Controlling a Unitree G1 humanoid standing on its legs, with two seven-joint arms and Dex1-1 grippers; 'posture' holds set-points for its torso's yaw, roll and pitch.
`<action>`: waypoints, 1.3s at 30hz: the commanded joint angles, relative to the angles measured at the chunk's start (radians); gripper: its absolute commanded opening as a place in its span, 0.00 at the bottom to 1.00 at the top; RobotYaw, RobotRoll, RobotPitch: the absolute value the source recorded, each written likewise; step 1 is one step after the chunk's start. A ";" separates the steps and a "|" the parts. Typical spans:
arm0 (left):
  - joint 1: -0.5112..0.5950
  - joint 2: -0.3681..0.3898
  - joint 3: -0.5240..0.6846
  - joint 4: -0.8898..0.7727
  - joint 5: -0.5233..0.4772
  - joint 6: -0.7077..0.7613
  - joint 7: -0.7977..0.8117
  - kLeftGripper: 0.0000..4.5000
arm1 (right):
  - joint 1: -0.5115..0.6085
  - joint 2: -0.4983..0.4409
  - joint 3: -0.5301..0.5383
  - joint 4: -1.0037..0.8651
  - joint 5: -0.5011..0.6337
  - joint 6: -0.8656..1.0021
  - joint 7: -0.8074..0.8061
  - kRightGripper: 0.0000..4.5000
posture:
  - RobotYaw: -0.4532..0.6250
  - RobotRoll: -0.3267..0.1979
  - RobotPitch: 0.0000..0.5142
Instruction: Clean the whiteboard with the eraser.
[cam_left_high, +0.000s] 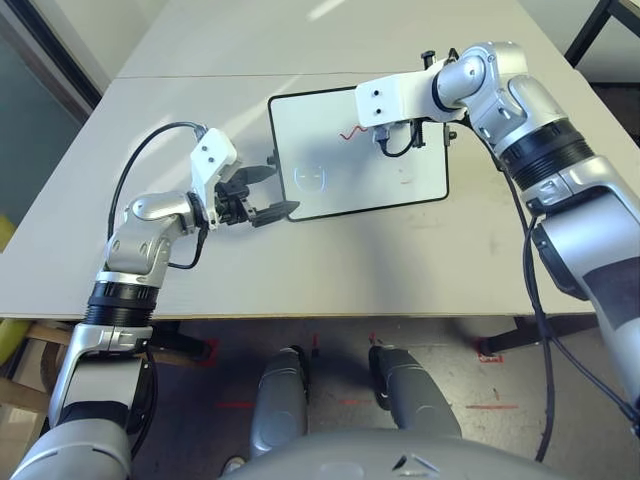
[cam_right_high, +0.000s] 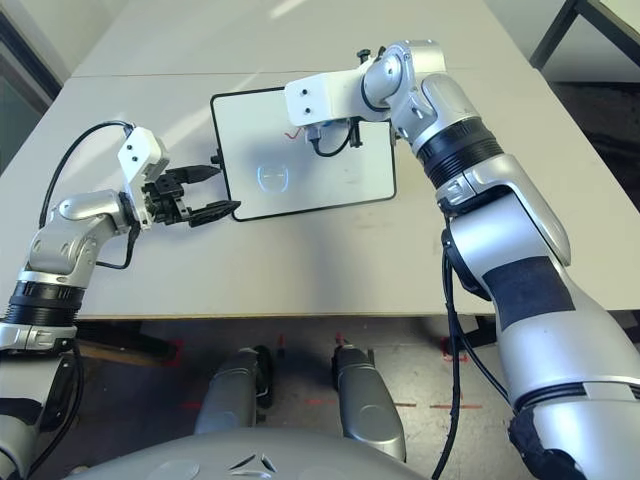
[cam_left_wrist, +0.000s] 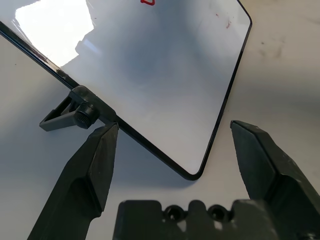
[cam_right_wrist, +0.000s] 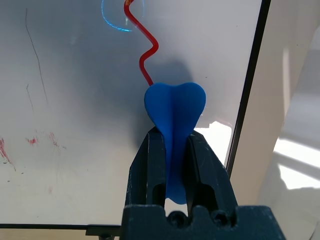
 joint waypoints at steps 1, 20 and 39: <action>0.002 -0.003 -0.002 -0.007 0.013 -0.007 0.001 1.00 | -0.017 0.001 0.016 0.013 -0.011 -0.004 0.005 0.07 | 0.33 0.62 0.21; 0.017 -0.006 0.002 -0.021 0.010 -0.004 0.012 1.00 | -0.089 0.081 0.049 0.298 -0.039 -0.073 -0.076 0.07 | 0.34 0.62 0.22; 0.039 -0.007 0.009 -0.041 0.003 0.003 0.032 1.00 | -0.108 0.166 0.046 0.331 -0.024 -0.093 -0.094 0.07 | 0.36 0.62 0.23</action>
